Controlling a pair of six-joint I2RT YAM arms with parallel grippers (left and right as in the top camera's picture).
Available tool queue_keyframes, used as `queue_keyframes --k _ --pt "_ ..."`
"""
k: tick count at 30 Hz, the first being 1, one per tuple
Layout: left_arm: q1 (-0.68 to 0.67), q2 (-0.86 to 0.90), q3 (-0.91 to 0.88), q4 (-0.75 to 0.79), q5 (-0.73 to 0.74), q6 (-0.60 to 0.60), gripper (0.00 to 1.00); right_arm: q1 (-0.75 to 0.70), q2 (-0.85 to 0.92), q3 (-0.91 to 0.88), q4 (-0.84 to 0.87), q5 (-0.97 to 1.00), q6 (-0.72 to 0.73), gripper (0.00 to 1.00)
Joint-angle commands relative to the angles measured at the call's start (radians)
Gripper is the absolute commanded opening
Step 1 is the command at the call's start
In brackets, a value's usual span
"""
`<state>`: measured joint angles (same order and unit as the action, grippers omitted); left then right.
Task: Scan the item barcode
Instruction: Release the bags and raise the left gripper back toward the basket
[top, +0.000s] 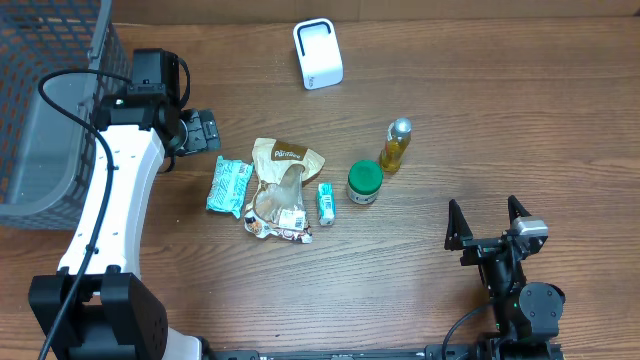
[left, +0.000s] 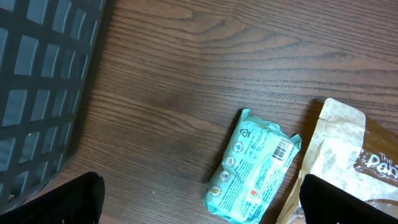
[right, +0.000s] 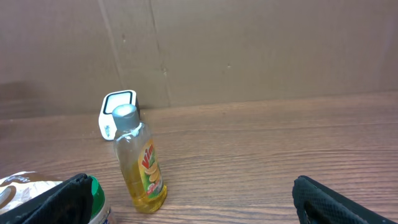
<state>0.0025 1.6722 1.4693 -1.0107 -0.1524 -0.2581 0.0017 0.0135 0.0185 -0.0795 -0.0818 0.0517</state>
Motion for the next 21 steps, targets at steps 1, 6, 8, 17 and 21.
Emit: queue_keyframes --k 1,6,8,17,21 --pt "0.004 0.002 0.019 -0.003 -0.011 0.015 0.99 0.005 -0.011 -0.011 0.003 -0.006 0.000 1.00" --pt "0.004 0.002 0.019 -0.003 -0.011 0.015 1.00 0.005 -0.011 -0.011 0.003 -0.006 0.000 1.00" --pt "0.004 0.002 0.019 -0.003 -0.011 0.015 1.00 0.005 -0.011 -0.011 0.003 -0.006 0.000 1.00" --pt "0.004 0.002 0.019 -0.003 -0.011 0.015 1.00 0.005 -0.011 -0.011 0.003 -0.006 0.000 1.00" --pt "0.004 0.002 0.019 -0.003 -0.011 0.015 1.00 0.005 -0.011 -0.011 0.003 -0.006 0.000 1.00"
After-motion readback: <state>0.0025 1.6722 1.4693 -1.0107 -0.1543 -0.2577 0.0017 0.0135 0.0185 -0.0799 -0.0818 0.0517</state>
